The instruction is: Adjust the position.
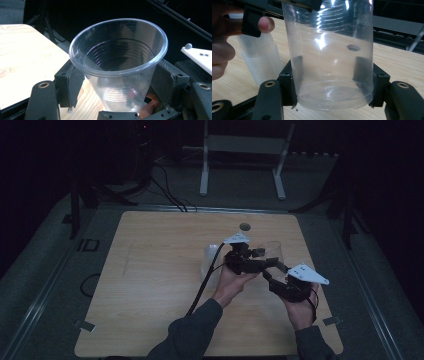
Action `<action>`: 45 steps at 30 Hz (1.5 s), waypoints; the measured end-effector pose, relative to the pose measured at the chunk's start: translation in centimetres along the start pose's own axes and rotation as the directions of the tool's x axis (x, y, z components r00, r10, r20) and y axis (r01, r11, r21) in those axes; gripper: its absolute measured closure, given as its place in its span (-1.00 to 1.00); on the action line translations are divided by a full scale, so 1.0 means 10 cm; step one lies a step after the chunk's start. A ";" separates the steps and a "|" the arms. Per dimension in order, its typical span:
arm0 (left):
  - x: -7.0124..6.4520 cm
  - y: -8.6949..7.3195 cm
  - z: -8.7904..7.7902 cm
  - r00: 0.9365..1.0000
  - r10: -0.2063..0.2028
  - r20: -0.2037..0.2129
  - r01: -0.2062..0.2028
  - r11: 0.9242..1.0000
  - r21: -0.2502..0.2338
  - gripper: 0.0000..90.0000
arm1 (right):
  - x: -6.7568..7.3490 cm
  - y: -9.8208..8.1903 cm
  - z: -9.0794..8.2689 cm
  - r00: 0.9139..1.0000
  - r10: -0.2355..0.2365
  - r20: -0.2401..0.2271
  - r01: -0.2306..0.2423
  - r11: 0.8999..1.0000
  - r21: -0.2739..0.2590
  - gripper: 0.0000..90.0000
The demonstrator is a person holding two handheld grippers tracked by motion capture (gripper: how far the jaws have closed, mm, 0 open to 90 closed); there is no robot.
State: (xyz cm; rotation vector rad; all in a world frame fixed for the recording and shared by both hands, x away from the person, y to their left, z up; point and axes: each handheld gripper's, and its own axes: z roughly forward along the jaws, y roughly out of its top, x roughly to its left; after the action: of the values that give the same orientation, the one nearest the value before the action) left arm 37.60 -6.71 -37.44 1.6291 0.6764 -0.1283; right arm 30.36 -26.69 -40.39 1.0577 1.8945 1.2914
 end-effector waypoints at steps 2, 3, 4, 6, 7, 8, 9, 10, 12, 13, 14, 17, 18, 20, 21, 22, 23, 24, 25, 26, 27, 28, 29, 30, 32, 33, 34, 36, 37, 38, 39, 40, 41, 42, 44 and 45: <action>0.00 0.00 0.00 1.000 0.003 0.003 -0.003 1.000 -0.001 -0.33 | 0.00 0.01 0.00 1.000 -0.003 -0.005 0.003 1.000 0.006 -0.13; -0.01 0.00 0.00 1.000 0.007 0.001 -0.007 1.000 -0.002 -0.33 | 0.00 0.01 0.00 1.000 -0.003 -0.005 0.003 1.000 0.006 -0.13; -0.02 0.00 0.00 1.000 0.014 -0.002 -0.014 1.000 -0.003 -0.32 | -0.01 0.01 0.00 1.000 -0.007 -0.008 0.007 1.000 0.010 -0.14; -0.02 0.00 -0.01 1.000 0.019 -0.001 -0.019 1.000 -0.007 -0.31 | -0.02 0.02 0.00 1.000 -0.009 -0.022 0.009 1.000 0.020 -0.17; -0.03 0.01 -0.01 1.000 0.025 -0.002 -0.025 1.000 -0.004 -0.31 | -0.03 0.03 0.00 1.000 -0.008 -0.027 0.009 1.000 0.025 -0.19; -0.03 0.01 -0.02 1.000 0.028 -0.001 -0.028 1.000 -0.005 -0.31 | -0.03 0.03 0.00 0.999 -0.005 -0.034 0.005 1.000 0.028 -0.20; -0.03 0.01 -0.02 1.000 0.031 -0.002 -0.031 1.000 -0.004 -0.31 | -0.04 0.03 -0.01 0.999 -0.004 -0.041 0.005 0.999 0.031 -0.21; -0.03 0.01 -0.02 0.999 0.036 -0.007 -0.036 0.999 -0.004 -0.31 | -0.05 0.03 -0.01 0.999 -0.006 -0.043 0.007 0.999 0.036 -0.23; -0.04 0.01 -0.02 0.999 0.048 -0.018 -0.048 0.999 0.002 -0.31 | -0.07 0.04 -0.02 0.999 -0.012 -0.050 0.015 0.999 0.043 -0.27; -0.04 0.01 -0.02 0.998 0.054 -0.024 -0.054 0.999 0.005 -0.31 | -0.07 0.04 -0.03 0.998 -0.012 -0.059 0.015 0.999 0.043 -0.29; -0.04 0.01 -0.02 0.998 0.062 -0.030 -0.062 0.998 0.009 -0.31 | -0.08 0.05 -0.03 0.998 -0.012 -0.068 0.015 0.999 0.045 -0.31; -0.06 0.00 -0.02 0.995 0.090 -0.049 -0.089 0.996 0.024 -0.31 | -0.09 0.07 -0.05 0.996 -0.022 -0.081 0.026 0.998 0.053 -0.33; -0.06 0.00 -0.02 0.993 0.103 -0.056 -0.101 0.994 0.030 -0.31 | -0.09 0.08 -0.05 0.996 -0.026 -0.086 0.031 0.998 0.056 -0.33; -0.08 -0.01 -0.02 0.990 0.119 -0.069 -0.117 0.992 0.038 -0.31 | -0.10 0.09 -0.05 0.995 -0.029 -0.094 0.036 0.997 0.065 -0.33; -0.08 -0.01 -0.02 0.989 0.128 -0.073 -0.125 0.991 0.043 -0.31 | -0.10 0.09 -0.05 0.994 -0.027 -0.103 0.034 0.997 0.068 -0.33; -0.09 -0.01 -0.01 0.988 0.135 -0.078 -0.131 0.990 0.046 -0.31 | -0.11 0.10 -0.05 0.993 -0.022 -0.112 0.030 0.997 0.069 -0.33; -0.09 -0.01 -0.01 0.986 0.143 -0.084 -0.140 0.989 0.051 -0.31 | -0.11 0.10 -0.05 0.993 -0.019 -0.117 0.027 0.997 0.070 -0.33; -0.10 -0.01 -0.01 0.985 0.151 -0.089 -0.146 0.988 0.056 -0.31 | -0.12 0.10 -0.05 0.993 -0.019 -0.120 0.028 0.997 0.074 -0.33; -0.11 -0.01 -0.01 0.983 0.159 -0.093 -0.154 0.986 0.060 -0.31 | -0.12 0.10 -0.05 0.992 -0.018 -0.125 0.028 0.996 0.079 -0.33; -0.11 -0.02 -0.01 0.980 0.170 -0.101 -0.164 0.984 0.066 -0.31 | -0.12 0.11 -0.04 0.991 -0.018 -0.131 0.029 0.996 0.084 -0.33; -0.12 -0.02 -0.01 0.978 0.180 -0.109 -0.173 0.982 0.071 -0.31 | -0.12 0.11 -0.03 0.991 -0.019 -0.136 0.031 0.996 0.088 -0.33; -0.13 -0.02 -0.01 0.975 0.189 -0.115 -0.181 0.980 0.079 -0.31 | -0.12 0.11 -0.03 0.990 -0.022 -0.138 0.034 0.995 0.091 -0.31; -0.13 -0.02 -0.01 0.972 0.198 -0.123 -0.189 0.978 0.082 -0.31 | -0.12 0.12 -0.02 0.990 -0.022 -0.140 0.036 0.995 0.096 -0.30; -0.14 -0.02 -0.01 0.970 0.208 -0.126 -0.198 0.976 0.087 -0.31 | -0.12 0.12 -0.02 0.990 -0.025 -0.141 0.039 0.994 0.098 -0.29; -0.15 -0.02 0.00 0.965 0.223 -0.136 -0.212 0.973 0.094 -0.31 | -0.11 0.12 0.00 0.990 -0.025 -0.142 0.040 0.994 0.103 -0.28; -0.16 -0.02 0.00 0.963 0.231 -0.138 -0.219 0.971 0.099 -0.31 | -0.12 0.12 0.01 0.990 -0.022 -0.143 0.038 0.993 0.109 -0.29; -0.16 -0.03 0.00 0.961 0.238 -0.141 -0.225 0.969 0.101 -0.31 | -0.12 0.12 0.01 0.990 -0.022 -0.143 0.038 0.993 0.109 -0.29; -0.18 -0.03 0.00 0.957 0.250 -0.148 -0.236 0.966 0.107 -0.32 | -0.12 0.12 0.03 0.989 -0.017 -0.145 0.034 0.993 0.115 -0.28; -0.18 -0.03 0.00 0.957 0.251 -0.147 -0.237 0.966 0.108 -0.32 | -0.12 0.11 0.04 0.990 -0.014 -0.143 0.031 0.993 0.117 -0.28; -0.19 -0.03 0.00 0.957 0.251 -0.145 -0.236 0.966 0.107 -0.32 | -0.12 0.11 0.04 0.989 -0.013 -0.144 0.030 0.992 0.119 -0.26; -0.19 -0.03 0.00 0.957 0.252 -0.146 -0.238 0.965 0.107 -0.33 | -0.12 0.11 0.05 0.989 -0.013 -0.144 0.031 0.992 0.118 -0.25; -0.19 -0.03 0.00 0.957 0.250 -0.144 -0.237 0.966 0.105 -0.33 | -0.12 0.11 0.05 0.989 -0.015 -0.145 0.032 0.992 0.118 -0.23; -0.19 -0.03 0.00 0.959 0.247 -0.142 -0.234 0.967 0.103 -0.33 | -0.12 0.11 0.06 0.989 -0.016 -0.144 0.033 0.993 0.117 -0.21; -0.19 -0.03 0.00 0.959 0.246 -0.142 -0.233 0.967 0.102 -0.33 | -0.11 0.11 0.06 0.989 -0.016 -0.144 0.033 0.993 0.116 -0.20; -0.19 -0.03 0.00 0.960 0.242 -0.141 -0.230 0.968 0.098 -0.33 | -0.11 0.11 0.06 0.990 -0.018 -0.141 0.034 0.993 0.111 -0.16; -0.19 -0.02 0.00 0.960 0.240 -0.142 -0.228 0.969 0.094 -0.34 | -0.11 0.11 0.06 0.990 -0.017 -0.140 0.033 0.994 0.107 -0.15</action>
State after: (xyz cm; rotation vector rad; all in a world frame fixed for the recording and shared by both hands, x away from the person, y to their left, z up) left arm 35.96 -7.35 -36.81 1.7937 0.5941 0.1457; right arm 31.72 -27.16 -39.51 1.0177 2.0970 1.2891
